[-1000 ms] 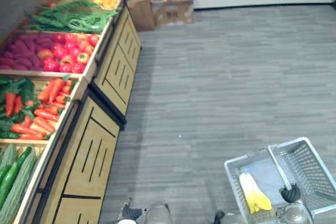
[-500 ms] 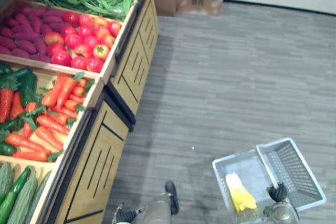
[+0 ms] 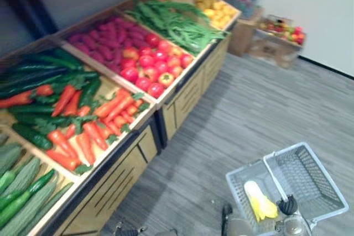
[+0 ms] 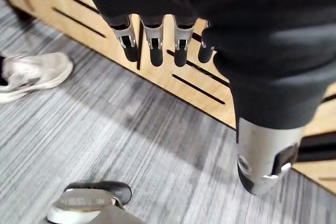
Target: Pick vegetable in the basket
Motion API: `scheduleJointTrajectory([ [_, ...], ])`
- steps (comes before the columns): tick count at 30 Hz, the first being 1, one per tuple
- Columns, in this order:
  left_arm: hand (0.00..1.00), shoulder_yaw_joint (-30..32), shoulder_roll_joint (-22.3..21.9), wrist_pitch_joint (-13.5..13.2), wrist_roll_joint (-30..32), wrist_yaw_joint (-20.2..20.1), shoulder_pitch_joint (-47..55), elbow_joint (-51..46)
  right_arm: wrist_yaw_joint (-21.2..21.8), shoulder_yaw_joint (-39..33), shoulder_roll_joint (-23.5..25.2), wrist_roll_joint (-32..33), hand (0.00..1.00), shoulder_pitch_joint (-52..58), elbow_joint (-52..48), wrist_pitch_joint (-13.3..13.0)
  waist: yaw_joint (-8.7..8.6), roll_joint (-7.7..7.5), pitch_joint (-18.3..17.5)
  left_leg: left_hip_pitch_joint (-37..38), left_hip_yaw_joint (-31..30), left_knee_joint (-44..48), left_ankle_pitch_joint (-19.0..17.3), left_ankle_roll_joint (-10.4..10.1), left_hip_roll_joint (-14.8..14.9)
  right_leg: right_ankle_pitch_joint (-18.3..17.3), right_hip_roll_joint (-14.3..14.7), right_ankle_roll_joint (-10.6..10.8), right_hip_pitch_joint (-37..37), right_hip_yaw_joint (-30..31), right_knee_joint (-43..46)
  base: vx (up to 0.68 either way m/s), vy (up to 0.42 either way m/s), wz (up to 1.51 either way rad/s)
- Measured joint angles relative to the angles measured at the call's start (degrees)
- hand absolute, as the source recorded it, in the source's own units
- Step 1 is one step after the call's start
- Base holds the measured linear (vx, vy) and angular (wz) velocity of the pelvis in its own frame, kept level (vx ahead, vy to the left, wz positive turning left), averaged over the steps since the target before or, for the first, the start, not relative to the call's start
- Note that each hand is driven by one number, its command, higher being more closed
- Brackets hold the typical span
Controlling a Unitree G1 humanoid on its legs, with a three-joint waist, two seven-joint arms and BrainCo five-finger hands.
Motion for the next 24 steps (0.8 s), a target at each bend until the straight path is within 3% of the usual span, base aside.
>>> scheduleJointTrajectory([
  [2,0.00,1.6,0.1,-0.3,-1.0,0.0,-0.2,0.5,0.2,-1.1,-0.1,0.0,1.00,1.1,-0.1,0.1,0.18,-1.09,-0.3,-1.5,-6.2,2.0,-2.4,-3.1,0.5,1.2,-0.9,1.2,0.5,1.5,-1.0,0.23,-0.580,1.66],
  [3,0.00,2.6,0.1,-0.2,-1.1,0.1,-0.3,1.2,0.4,-1.8,-0.5,0.0,1.00,1.3,-0.1,0.2,0.09,-0.69,-0.1,-1.5,-8.8,2.1,-3.2,-4.6,1.8,5.1,0.0,2.8,0.7,-0.4,2.0,0.19,-0.618,1.68],
  [4,0.00,3.2,-1.9,-0.2,-1.4,0.0,-0.3,2.3,0.4,-3.2,-1.9,0.0,1.00,1.5,-0.4,0.2,0.11,1.45,-0.3,-2.2,-11.1,1.1,-2.1,-5.7,4.8,3.1,1.8,0.9,0.2,-5.0,5.1,0.21,-0.563,1.49],
  [5,0.00,4.4,-3.1,-0.2,-1.5,0.0,0.0,2.6,0.4,-3.6,-2.9,0.1,1.00,1.0,-0.5,0.2,0.64,2.52,-0.7,-2.9,-10.9,0.2,0.8,-6.6,6.3,2.1,2.3,-0.6,-0.3,-7.2,6.6,0.24,-0.645,1.29],
  [7,0.00,6.5,-4.1,-0.2,-1.5,0.1,1.1,2.8,0.4,-3.7,-3.8,0.1,1.00,-0.3,-0.1,0.2,0.43,3.34,-0.7,-4.9,-10.7,-2.4,7.0,-8.5,8.5,1.2,2.8,-2.6,-0.4,-11.9,8.5,0.17,-0.500,1.17],
  [8,0.00,8.2,-4.1,-0.1,-1.7,0.3,1.2,2.8,0.4,-3.7,-3.8,0.2,1.00,-0.7,-0.1,0.0,0.05,3.28,-0.7,-6.5,-8.7,-3.6,11.1,-7.9,9.7,0.5,2.2,-4.0,0.2,-16.2,8.6,0.12,-0.446,1.68],
  [9,0.00,9.1,-4.2,-0.2,-3.4,0.7,0.8,2.8,0.4,-4.5,-3.8,0.7,1.00,-0.6,-0.1,-0.4,-0.36,3.11,-0.5,-8.2,-1.3,-3.6,14.3,-5.4,10.3,-0.1,1.3,-5.1,1.4,-20.3,7.8,0.10,-0.420,1.69],
  [10,0.00,9.2,-4.2,-0.1,-3.7,0.9,0.7,3.0,0.4,-5.2,-3.8,0.8,1.00,-0.6,-0.1,-0.4,-0.71,3.15,-0.5,-9.1,4.3,-2.8,14.9,-4.3,11.1,-0.3,0.9,-5.5,2.1,-22.2,7.5,0.05,-0.350,1.64],
  [11,0.00,9.1,-4.3,0.1,-3.8,1.0,0.9,3.4,0.4,-6.0,-3.8,1.4,1.00,-0.6,-0.2,-0.5,-0.87,3.20,-0.5,-9.3,17.3,-1.4,15.3,-3.4,12.3,-0.5,0.3,-6.0,3.9,-25.5,6.6,0.02,-0.245,1.21],
  [13,0.00,8.7,-4.5,0.2,-3.7,1.0,1.2,3.4,0.4,-7.3,-3.8,2.6,1.00,-0.6,-0.3,-0.7,-1.33,3.50,-0.5,-7.4,32.1,-1.4,15.2,-3.6,13.2,-0.4,0.0,-6.3,6.3,-29.8,5.1,-0.01,-0.145,1.18],
  [14,0.00,8.3,-4.6,0.2,-3.6,1.0,1.2,3.3,0.3,-7.6,-3.8,3.1,1.00,-0.6,-0.4,-1.0,-1.44,3.71,-0.4,-6.7,36.2,-2.4,15.0,-3.8,13.1,-0.4,-0.1,-6.3,6.9,-31.5,4.6,-0.06,-0.014,1.06],
  [16,0.00,8.2,-5.0,0.4,-3.4,0.9,1.9,3.4,0.0,-7.4,-3.5,3.4,1.00,-0.6,-1.1,-1.5,-1.17,4.67,-0.5,-6.0,38.7,-5.9,14.9,-4.0,12.0,-0.8,0.0,-6.1,7.3,-33.6,4.6,-0.10,0.056,0.65],
  [20,0.00,8.2,-4.8,0.7,-2.4,0.8,2.9,3.3,0.0,-6.9,-2.9,3.4,1.00,0.2,-1.9,-1.6,-0.92,4.94,-0.5,-5.5,36.8,-7.8,15.1,-3.7,10.5,0.6,-0.4,-4.5,9.8,-34.4,2.1,-0.07,0.084,0.32],
  [23,0.00,7.8,-4.7,1.0,-1.9,0.5,2.9,3.2,-0.5,-6.8,-2.9,3.4,1.00,0.7,-2.1,-1.7,-0.90,5.72,-0.8,-4.2,35.8,-13.2,17.5,-3.7,8.4,1.9,-0.3,-4.1,10.7,-34.4,-0.7,-0.06,0.076,0.20],
  [24,0.00,2.9,-0.3,0.8,-0.3,-0.2,1.4,4.6,-1.4,-3.1,-2.2,3.5,1.00,1.5,-0.1,-2.1,-1.28,4.52,-2.0,-3.0,31.6,-16.8,20.3,-3.2,7.2,3.4,1.3,-4.0,13.0,-34.4,-3.3,0.00,0.019,0.08],
])
